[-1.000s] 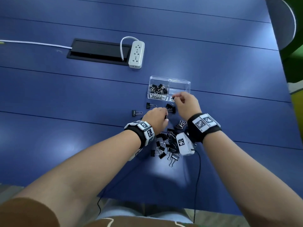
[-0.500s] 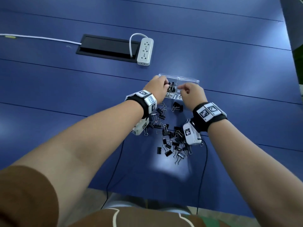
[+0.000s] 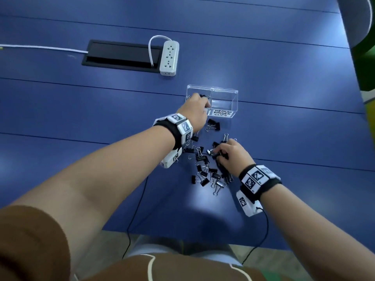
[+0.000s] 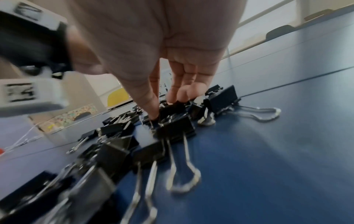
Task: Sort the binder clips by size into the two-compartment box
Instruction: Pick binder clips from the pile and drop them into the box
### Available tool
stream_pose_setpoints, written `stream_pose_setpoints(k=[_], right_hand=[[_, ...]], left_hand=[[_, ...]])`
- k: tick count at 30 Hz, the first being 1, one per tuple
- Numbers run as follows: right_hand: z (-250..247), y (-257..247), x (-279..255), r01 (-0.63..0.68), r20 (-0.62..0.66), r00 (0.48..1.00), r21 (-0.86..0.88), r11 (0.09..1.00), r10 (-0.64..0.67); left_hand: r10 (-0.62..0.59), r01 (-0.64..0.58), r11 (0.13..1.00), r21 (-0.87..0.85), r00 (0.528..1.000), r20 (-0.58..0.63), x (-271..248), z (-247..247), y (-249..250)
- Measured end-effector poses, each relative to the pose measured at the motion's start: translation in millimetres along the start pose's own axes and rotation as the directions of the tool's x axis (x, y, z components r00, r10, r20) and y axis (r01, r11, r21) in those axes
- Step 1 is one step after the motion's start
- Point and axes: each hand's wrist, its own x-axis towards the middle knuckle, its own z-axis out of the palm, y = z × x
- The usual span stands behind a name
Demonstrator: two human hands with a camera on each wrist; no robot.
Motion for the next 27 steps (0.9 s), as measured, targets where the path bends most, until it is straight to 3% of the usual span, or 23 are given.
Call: stream_pose_setpoints(k=[5, 9, 12, 18, 24, 27], right_hand=[[-9, -5, 12, 0.011, -0.11, 0.994, 0.089, 0.996, -0.001], [-2, -14, -7, 0.09, 0.076, 0.993, 0.009, 0.996, -0.09], [8, -16, -19, 0.09, 0.177, 0.981, -0.026, 0.996, -0.084], [11, -14, -17, 0.034, 0.005, 0.999, 0.011, 0.999, -0.034], [31, -29, -34, 0.073, 0.154, 0.986, -0.016, 0.997, -0.069], [37, -31, -32, 0.065, 0.148, 0.987, -0.022, 0.998, -0.061]], left_hand=[[0.132, -0.145, 0.989, 0.027, 0.952, 0.276, -69, 22, -3], [0.136, -0.199, 0.974, 0.108, 0.896, 0.422, -98, 43, -12], [0.085, -0.156, 0.976, 0.149, 0.912, 0.4, -100, 49, -19], [0.031, -0.07, 0.989, 0.127, 0.958, 0.284, -101, 45, -28], [0.028, -0.077, 0.982, 0.174, 0.962, 0.27, -109, 56, -25], [0.031, -0.084, 0.977, 0.195, 0.966, 0.257, -109, 57, -23]])
